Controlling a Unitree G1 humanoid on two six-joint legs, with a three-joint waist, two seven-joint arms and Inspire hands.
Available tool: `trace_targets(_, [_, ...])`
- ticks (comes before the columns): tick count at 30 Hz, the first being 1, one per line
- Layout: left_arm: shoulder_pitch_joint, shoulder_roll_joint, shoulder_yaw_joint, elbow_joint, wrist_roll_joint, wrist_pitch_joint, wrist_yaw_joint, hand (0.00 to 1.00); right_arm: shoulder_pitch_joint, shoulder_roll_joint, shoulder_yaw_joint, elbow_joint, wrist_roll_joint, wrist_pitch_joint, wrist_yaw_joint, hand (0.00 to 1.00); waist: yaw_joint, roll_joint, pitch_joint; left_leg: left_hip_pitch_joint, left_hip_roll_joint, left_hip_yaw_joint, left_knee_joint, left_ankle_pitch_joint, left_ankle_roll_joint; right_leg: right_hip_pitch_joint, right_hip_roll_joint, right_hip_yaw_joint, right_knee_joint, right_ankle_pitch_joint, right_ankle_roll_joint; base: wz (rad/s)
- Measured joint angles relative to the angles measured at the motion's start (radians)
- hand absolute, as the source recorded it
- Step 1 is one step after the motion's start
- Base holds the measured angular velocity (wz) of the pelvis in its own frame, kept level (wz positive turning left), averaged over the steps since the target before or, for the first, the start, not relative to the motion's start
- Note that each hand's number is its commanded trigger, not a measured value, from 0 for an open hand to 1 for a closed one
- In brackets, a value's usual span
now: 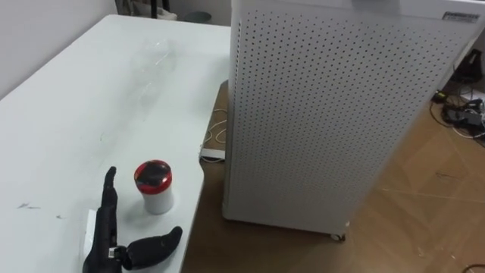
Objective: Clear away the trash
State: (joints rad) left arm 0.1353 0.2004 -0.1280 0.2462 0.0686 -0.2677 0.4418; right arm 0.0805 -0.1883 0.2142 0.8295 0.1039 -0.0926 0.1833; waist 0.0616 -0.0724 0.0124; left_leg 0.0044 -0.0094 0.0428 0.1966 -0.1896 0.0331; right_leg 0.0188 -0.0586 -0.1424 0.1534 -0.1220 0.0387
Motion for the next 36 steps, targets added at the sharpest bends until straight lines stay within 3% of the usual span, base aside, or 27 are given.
trace_targets(15, [-0.042,0.000,0.008,0.029,-0.033,-0.001,0.040,0.00,0.007,0.000,0.002,0.000,-0.009,0.000,0.013,1.00,-0.009,0.018,-0.0009,0.005,0.001,0.008,-0.004,0.000,0.000,0.000,0.001,-0.001,0.002,0.001,-0.001,-0.01])
trace_targets(29, [-0.153,-0.001,0.007,0.048,-0.040,-0.001,0.056,0.00,0.022,-0.001,0.018,-0.022,-0.008,0.004,-0.006,1.00,-0.012,0.016,-0.0018,-0.010,0.001,0.008,0.000,-0.002,0.002,-0.016,0.002,0.004,0.005,0.001,-0.001,-0.01])
trace_targets(34, [-0.169,-0.003,0.007,0.064,-0.079,0.007,0.055,0.00,0.023,-0.001,0.038,-0.025,0.001,0.008,-0.018,1.00,-0.029,0.015,-0.0021,-0.009,0.002,0.008,0.000,-0.002,0.002,-0.016,0.001,0.005,0.006,0.001,-0.001,0.00])
trace_targets(35, [-0.171,-0.004,0.007,0.065,-0.078,0.007,0.054,0.15,0.023,-0.001,0.038,-0.025,0.001,0.008,-0.018,1.00,-0.029,0.016,-0.0022,-0.009,0.002,0.008,0.000,-0.002,0.002,-0.016,0.001,0.005,0.006,0.001,-0.001,0.00])
trace_targets(36, [-0.175,-0.005,0.007,0.067,-0.079,0.007,0.052,0.60,0.023,-0.001,0.038,-0.025,0.001,0.008,-0.019,1.00,-0.029,0.016,-0.0023,-0.009,0.002,0.008,0.000,-0.002,0.002,-0.016,0.001,0.005,0.006,0.001,-0.001,0.00])
